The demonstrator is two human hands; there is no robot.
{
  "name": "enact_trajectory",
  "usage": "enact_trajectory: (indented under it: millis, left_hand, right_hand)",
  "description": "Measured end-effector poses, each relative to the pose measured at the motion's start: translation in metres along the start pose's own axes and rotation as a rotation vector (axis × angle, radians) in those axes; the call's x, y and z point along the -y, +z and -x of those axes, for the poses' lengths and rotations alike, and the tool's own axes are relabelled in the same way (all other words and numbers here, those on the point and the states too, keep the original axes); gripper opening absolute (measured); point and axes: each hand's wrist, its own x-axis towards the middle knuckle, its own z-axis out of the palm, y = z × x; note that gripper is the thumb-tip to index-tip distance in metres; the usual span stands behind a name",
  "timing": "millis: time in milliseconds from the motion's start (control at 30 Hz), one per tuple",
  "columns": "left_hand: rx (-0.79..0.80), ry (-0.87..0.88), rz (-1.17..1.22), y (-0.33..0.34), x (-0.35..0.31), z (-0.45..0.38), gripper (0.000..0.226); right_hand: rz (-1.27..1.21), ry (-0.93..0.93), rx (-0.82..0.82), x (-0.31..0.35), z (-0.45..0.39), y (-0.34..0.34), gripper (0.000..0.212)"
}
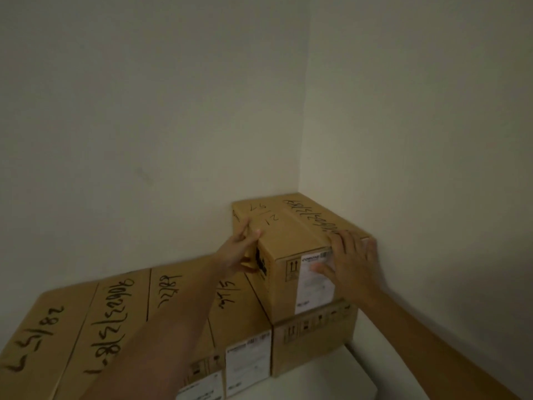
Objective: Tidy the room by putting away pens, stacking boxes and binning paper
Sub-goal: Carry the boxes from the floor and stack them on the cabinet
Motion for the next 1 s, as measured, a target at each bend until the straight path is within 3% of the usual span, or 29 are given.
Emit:
enact_trajectory:
  millis: [133, 233, 300, 367, 533, 600, 767, 900, 1000]
  left_hand:
    - [-0.065, -0.013, -0.164, 0.004, -0.001, 0.002, 0.074]
    - [-0.285, 0.125, -0.37, 0.02, -0.002, 0.016, 0.074]
    - [-0.34, 0.251, -0.367, 0.034, 0.007, 0.036, 0.076]
    - [-0.352, 0.346, -0.32, 0.047, 0.021, 0.063, 0.074]
    - [-0.436, 0.592, -0.336, 0.07, 0.061, 0.135, 0.035]
    - [-0.336, 0.601, -0.351, 0.085, 0.092, 0.161, 0.032]
    - [-0.06, 0.378, -0.492, 0.118, 0.208, 0.217, 0.026]
    - [0.176, -0.052, -0.666, 0.133, 0.316, 0.255, 0.042]
    - [0.318, -0.297, -0.804, 0.139, 0.39, 0.27, 0.06]
  right_hand:
    - [0.047, 0.0, 0.009, -0.002, 0.001, -0.004, 0.111]
    - [0.073, 0.078, 0.036, 0.003, 0.009, -0.014, 0.101]
    - [0.012, 0.198, 0.066, 0.002, 0.029, -0.018, 0.099]
    - [-0.059, 0.258, 0.097, -0.008, 0.064, -0.02, 0.098]
    - [-0.088, 0.369, 0.246, -0.048, 0.194, -0.016, 0.086]
    - [-0.137, 0.451, 0.335, -0.057, 0.263, -0.011, 0.084]
    - [-0.214, 0.643, 0.641, -0.062, 0.419, 0.012, 0.079]
    - [-0.251, 0.787, 0.813, -0.072, 0.521, 0.037, 0.071]
    - [-0.275, 0.9, 0.932, -0.085, 0.586, 0.076, 0.077]
